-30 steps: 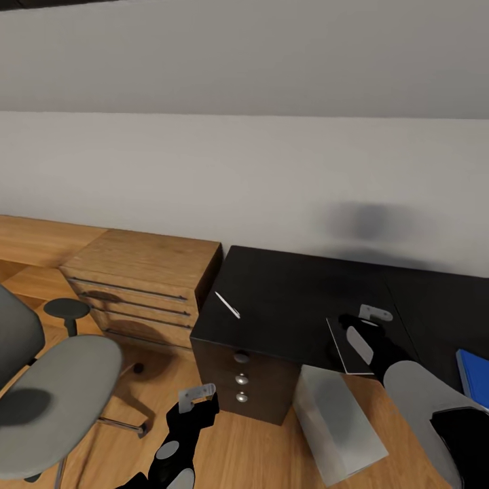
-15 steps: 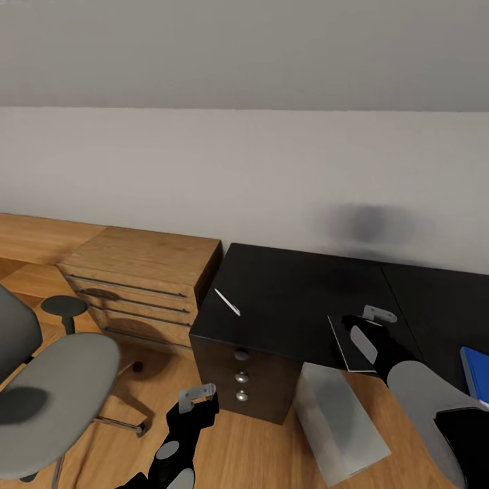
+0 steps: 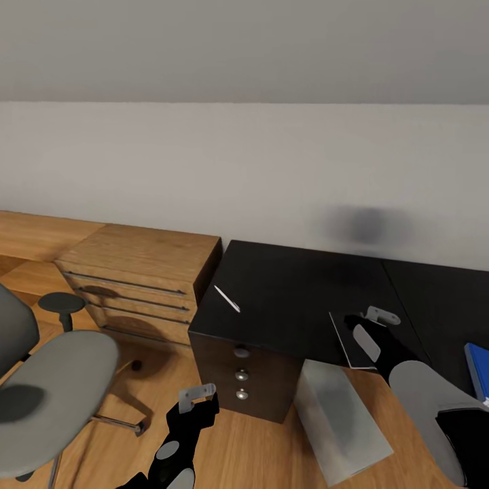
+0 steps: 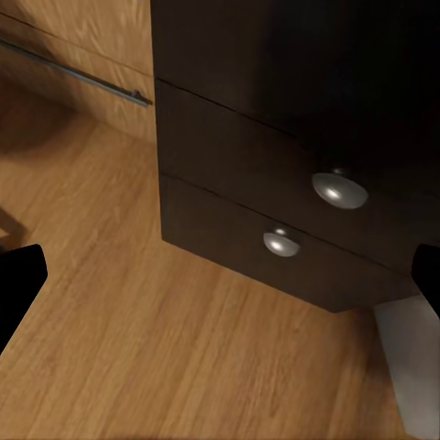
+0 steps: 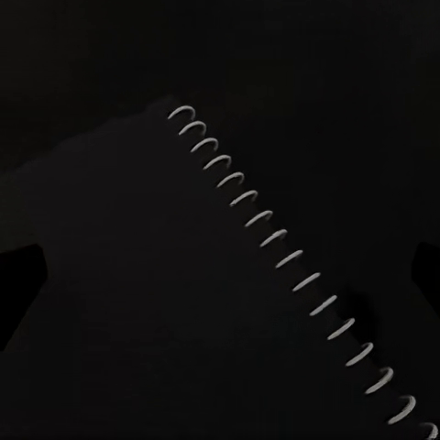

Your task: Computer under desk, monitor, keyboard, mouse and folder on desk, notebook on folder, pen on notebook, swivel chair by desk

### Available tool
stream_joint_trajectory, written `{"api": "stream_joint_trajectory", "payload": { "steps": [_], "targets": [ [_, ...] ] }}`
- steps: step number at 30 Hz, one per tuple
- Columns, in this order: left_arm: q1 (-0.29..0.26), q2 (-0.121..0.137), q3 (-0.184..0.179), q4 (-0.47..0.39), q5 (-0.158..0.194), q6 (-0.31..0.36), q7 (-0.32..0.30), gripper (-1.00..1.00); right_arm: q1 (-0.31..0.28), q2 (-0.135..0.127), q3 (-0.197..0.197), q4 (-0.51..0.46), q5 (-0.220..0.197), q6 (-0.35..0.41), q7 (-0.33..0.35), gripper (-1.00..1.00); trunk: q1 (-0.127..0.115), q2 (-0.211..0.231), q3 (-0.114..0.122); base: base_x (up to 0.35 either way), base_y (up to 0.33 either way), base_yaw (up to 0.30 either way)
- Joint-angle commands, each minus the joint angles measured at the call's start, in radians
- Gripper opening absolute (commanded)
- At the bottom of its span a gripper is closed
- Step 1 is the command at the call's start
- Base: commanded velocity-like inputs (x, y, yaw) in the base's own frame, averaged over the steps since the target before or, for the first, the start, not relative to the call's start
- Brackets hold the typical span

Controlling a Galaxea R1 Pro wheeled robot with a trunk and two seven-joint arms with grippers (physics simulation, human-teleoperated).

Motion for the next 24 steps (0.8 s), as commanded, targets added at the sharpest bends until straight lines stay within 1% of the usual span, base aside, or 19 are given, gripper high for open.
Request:
{"api": "stream_joint_trajectory", "payload": {
  "steps": [1, 5, 9, 10, 11, 14, 19, 24],
  "targets": [
    [-0.001, 0.001, -0.003, -0.002, 0.002, 0.005, 0.007, 1.0, 0.0, -0.001, 0.008, -0.002, -0.01, 0.007, -0.007, 1.0, 0.004, -0.008, -0.004, 0.0, 0.0, 0.0],
    [-0.001, 0.001, -0.003, -0.002, 0.002, 0.005, 0.007, 1.0, 0.0, -0.002, 0.007, -0.002, -0.02, 0.007, -0.004, 1.0, 0.019, -0.036, -0.017, 0.0, 0.0, 0.0],
    [-0.001, 0.001, -0.003, -0.002, 0.008, 0.005, 0.007, 1.0, -0.001, -0.003, 0.007, -0.002, -0.038, 0.007, 0.004, 1.0, 0.019, -0.036, -0.017, 0.0, 0.0, 0.0],
    [-0.001, 0.002, -0.002, -0.002, 0.016, 0.005, 0.007, 1.0, 0.0, -0.003, 0.007, -0.002, -0.042, 0.007, 0.007, 1.0, 0.019, -0.036, -0.017, 0.0, 0.0, 0.0],
    [-0.001, 0.002, -0.001, -0.002, 0.035, 0.005, 0.007, 1.0, 0.0, -0.006, 0.007, -0.002, -0.046, 0.007, 0.009, 1.0, 0.019, -0.036, -0.017, 0.0, 0.0, 0.0],
    [-0.001, 0.002, -0.001, -0.002, 0.047, 0.005, 0.007, 1.0, 0.0, -0.008, 0.007, -0.002, -0.049, 0.007, 0.01, 1.0, 0.031, -0.057, -0.026, 0.0, 0.0, 0.0],
    [-0.001, 0.003, 0.001, 0.006, 0.055, 0.005, 0.007, 1.0, 0.0, -0.01, 0.007, -0.002, -0.051, 0.007, 0.011, 1.0, 0.031, -0.057, -0.026, 0.0, 0.0, 0.0],
    [-0.001, 0.005, 0.002, 0.024, 0.055, 0.005, 0.007, 1.0, 0.0, -0.01, 0.007, -0.003, -0.051, 0.007, 0.011, 1.0, 0.031, -0.057, -0.026, 0.0, 0.0, 0.0]
  ]
}}
